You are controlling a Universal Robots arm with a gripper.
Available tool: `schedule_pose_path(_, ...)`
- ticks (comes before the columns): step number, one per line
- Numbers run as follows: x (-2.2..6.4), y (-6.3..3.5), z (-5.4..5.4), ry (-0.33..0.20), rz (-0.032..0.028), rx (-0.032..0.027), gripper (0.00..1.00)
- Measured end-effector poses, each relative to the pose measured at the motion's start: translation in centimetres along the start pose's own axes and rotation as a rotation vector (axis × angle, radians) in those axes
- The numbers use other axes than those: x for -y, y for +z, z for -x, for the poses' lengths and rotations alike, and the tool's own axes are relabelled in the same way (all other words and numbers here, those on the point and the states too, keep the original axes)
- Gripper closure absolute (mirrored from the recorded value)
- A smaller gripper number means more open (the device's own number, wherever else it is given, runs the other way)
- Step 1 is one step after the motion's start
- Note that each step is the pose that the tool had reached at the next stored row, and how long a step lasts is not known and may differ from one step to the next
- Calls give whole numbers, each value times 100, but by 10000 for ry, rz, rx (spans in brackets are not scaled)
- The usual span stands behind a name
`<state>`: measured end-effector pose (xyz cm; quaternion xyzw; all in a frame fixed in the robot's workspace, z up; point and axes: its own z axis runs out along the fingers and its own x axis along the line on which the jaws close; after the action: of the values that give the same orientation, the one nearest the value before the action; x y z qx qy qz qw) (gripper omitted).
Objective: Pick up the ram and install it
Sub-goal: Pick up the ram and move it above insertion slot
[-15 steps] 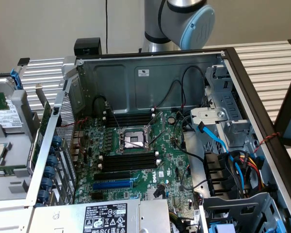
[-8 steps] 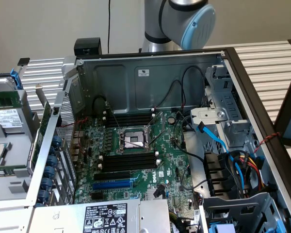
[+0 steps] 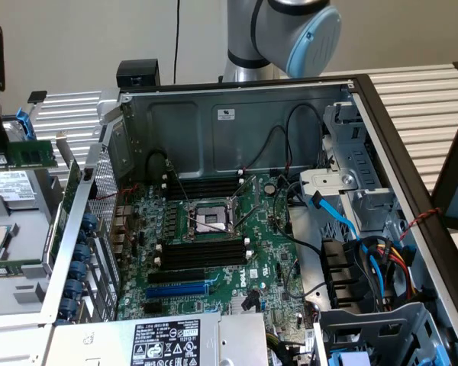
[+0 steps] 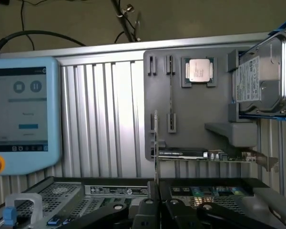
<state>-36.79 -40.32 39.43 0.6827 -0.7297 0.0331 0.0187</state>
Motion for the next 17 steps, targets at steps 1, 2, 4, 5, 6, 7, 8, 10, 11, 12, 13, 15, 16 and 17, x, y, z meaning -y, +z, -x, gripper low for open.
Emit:
schedule_pose_path(1, 32, -2, 2, 0, 1, 0, 88)
schedule_pose_path(2, 68, -4, 4, 0, 1, -1, 88)
schedule_pose_path(4, 135, -7, 9, 0, 1, 0, 88)
schedule_pose_path(5, 167, -7, 11, 1, 0, 0, 88)
schedule_pose_path(6, 202, -8, 13, 1, 0, 0, 88)
schedule_pose_path(7, 233, -9, 15, 0, 1, 0, 88)
schedule_pose_path(8, 264, -9, 17, 1, 0, 0, 88)
schedule_pose_path(10, 326, -9, 21, 1, 1, -1, 88)
schedule_pose_path(11, 357, -9, 23, 0, 0, 0, 88)
schedule_pose_path(12, 389, -9, 25, 1, 1, 0, 88)
schedule_pose_path(13, 420, -8, 27, 0, 0, 0, 88)
schedule_pose_path(15, 482, -7, 32, 0, 0, -1, 88)
schedule_pose_path(16, 514, -7, 33, 0, 1, 0, 88)
schedule_pose_path(17, 544, -6, 35, 0, 1, -1, 88)
